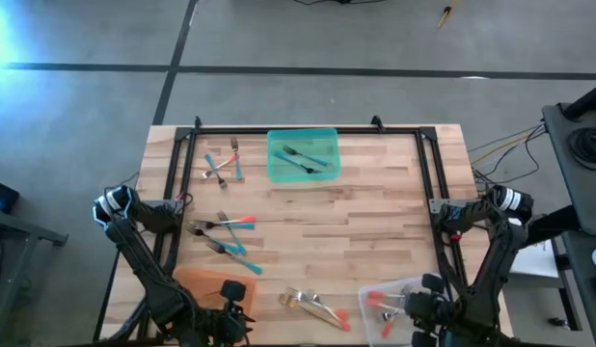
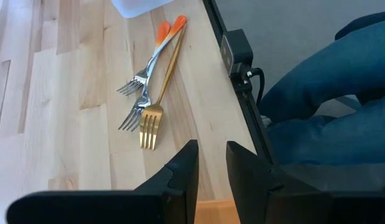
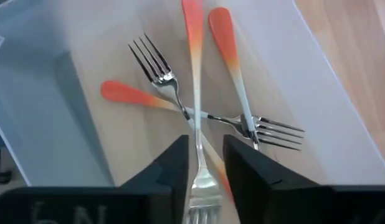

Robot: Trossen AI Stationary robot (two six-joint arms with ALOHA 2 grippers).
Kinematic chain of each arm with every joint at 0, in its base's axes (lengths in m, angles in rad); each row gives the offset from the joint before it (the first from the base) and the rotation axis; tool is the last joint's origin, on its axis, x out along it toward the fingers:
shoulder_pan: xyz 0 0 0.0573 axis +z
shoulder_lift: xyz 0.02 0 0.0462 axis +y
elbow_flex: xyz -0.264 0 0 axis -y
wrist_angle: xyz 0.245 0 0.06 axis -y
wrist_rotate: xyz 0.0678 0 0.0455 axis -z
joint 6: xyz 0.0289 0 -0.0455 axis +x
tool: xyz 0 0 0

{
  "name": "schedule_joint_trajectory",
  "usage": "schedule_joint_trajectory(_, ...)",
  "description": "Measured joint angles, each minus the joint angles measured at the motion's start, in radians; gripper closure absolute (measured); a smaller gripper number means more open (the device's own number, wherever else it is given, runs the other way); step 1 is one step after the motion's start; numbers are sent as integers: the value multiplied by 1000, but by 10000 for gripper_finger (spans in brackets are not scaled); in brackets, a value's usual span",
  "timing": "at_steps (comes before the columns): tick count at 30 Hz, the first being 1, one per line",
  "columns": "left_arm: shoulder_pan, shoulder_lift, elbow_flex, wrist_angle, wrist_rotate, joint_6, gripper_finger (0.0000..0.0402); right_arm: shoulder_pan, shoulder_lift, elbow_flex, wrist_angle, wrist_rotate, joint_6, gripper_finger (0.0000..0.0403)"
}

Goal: Sort silverware by color (type)
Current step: Put the orange fork into the transparent bin

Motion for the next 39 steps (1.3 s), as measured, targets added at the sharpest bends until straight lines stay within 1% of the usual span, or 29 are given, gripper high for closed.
schedule_joint_trajectory(4, 0, 0, 0, 0, 0, 0, 336, -25, -11, 0, 16, -1, 84, 280)
schedule_joint_trajectory(6, 1, 0, 0, 0, 0, 0, 336, -49, -21, 16, 17, 0, 117, 275)
schedule_joint_trajectory(8, 4, 0, 0, 0, 0, 0, 336, -73, -30, 44, 23, 5, 106, 275)
schedule_joint_trajectory(10, 6, 0, 0, 0, 0, 0, 336, -102, -31, 81, 30, 30, 35, 279)
schedule_joint_trajectory(14, 7, 0, 0, 0, 0, 0, 336, -176, -11, 143, 94, 166, -179, 288)
schedule_joint_trajectory(16, 7, 0, 0, 0, 0, 0, 336, -223, 8, 156, 162, 188, -271, 290)
schedule_joint_trajectory(18, 7, 0, 0, 1, 0, 0, 336, -272, 33, 161, 206, 193, -306, 290)
schedule_joint_trajectory(22, 7, 0, 0, 2, 0, 0, 336, -366, 95, 164, 239, 188, -287, 287)
schedule_joint_trajectory(24, 7, 0, 0, 2, 1, 0, 336, -401, 123, 164, 240, 175, -313, 287)
schedule_joint_trajectory(28, 6, 0, 0, 1, 1, 0, 336, -448, 160, 164, 256, 93, -352, 287)
schedule_joint_trajectory(33, 6, 0, 0, 0, 1, 4, 336, -479, 198, 164, 300, 30, -365, 287)
schedule_joint_trajectory(39, 6, 0, 0, 0, 1, 23, 336, -486, 227, 164, 428, 24, -398, 289)
